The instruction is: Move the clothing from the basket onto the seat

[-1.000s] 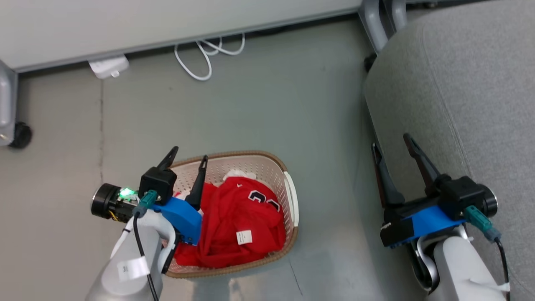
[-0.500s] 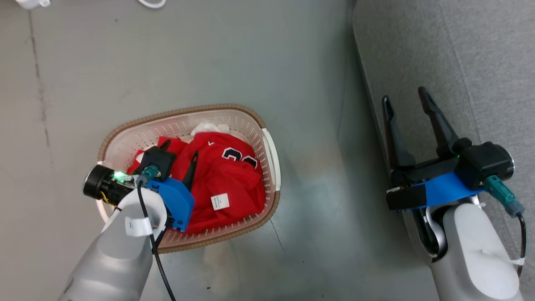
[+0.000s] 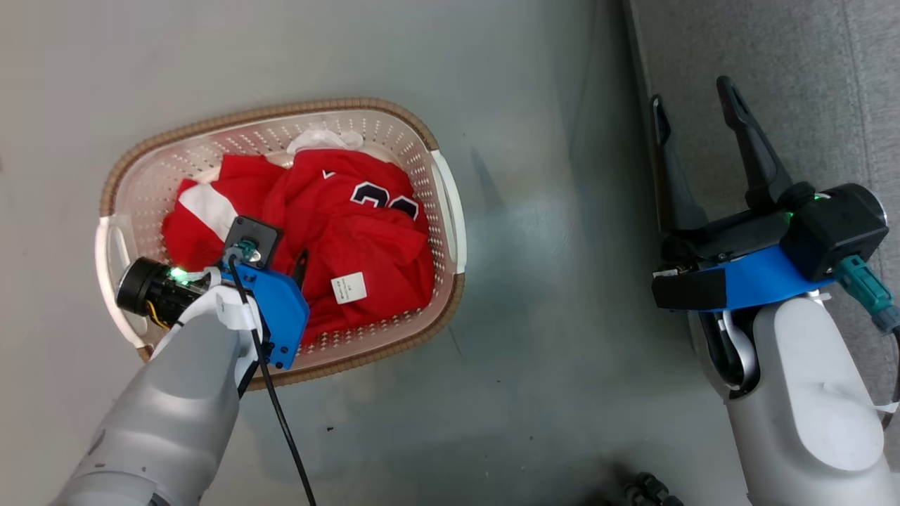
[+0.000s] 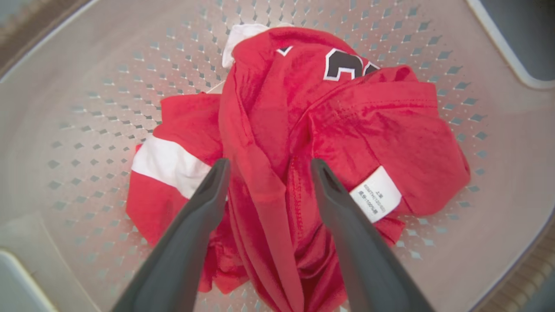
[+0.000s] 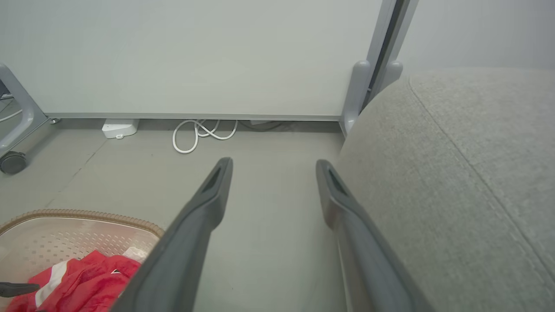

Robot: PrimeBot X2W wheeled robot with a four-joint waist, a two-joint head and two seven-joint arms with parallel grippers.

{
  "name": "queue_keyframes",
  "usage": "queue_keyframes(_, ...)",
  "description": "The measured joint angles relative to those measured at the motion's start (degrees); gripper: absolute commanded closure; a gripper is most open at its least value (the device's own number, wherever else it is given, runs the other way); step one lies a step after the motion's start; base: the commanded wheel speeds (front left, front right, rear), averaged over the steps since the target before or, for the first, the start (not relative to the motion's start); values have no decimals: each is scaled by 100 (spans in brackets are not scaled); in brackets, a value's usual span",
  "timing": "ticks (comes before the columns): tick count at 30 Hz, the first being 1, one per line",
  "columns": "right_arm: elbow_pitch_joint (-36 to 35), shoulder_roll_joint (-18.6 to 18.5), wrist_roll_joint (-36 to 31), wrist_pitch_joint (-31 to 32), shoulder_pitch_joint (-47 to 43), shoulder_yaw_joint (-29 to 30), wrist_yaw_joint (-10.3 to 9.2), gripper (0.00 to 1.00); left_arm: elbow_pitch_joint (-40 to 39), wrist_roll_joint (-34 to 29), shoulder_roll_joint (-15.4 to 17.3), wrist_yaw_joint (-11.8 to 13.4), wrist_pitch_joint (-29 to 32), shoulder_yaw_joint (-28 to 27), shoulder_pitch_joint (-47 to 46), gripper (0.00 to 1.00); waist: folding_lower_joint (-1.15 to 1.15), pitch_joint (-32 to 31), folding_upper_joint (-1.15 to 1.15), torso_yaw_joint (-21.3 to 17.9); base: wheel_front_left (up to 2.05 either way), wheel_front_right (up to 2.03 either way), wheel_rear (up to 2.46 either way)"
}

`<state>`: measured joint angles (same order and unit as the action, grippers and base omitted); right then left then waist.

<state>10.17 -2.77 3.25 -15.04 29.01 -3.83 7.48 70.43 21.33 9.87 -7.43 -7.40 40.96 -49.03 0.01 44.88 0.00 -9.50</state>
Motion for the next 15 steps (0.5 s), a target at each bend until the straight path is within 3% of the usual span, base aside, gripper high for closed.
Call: queue_keyframes(15,-145,0,-113,0,124,88,0,0,23,767,165,0,432,656,-481,0,0,685,0,-48,0,0,0)
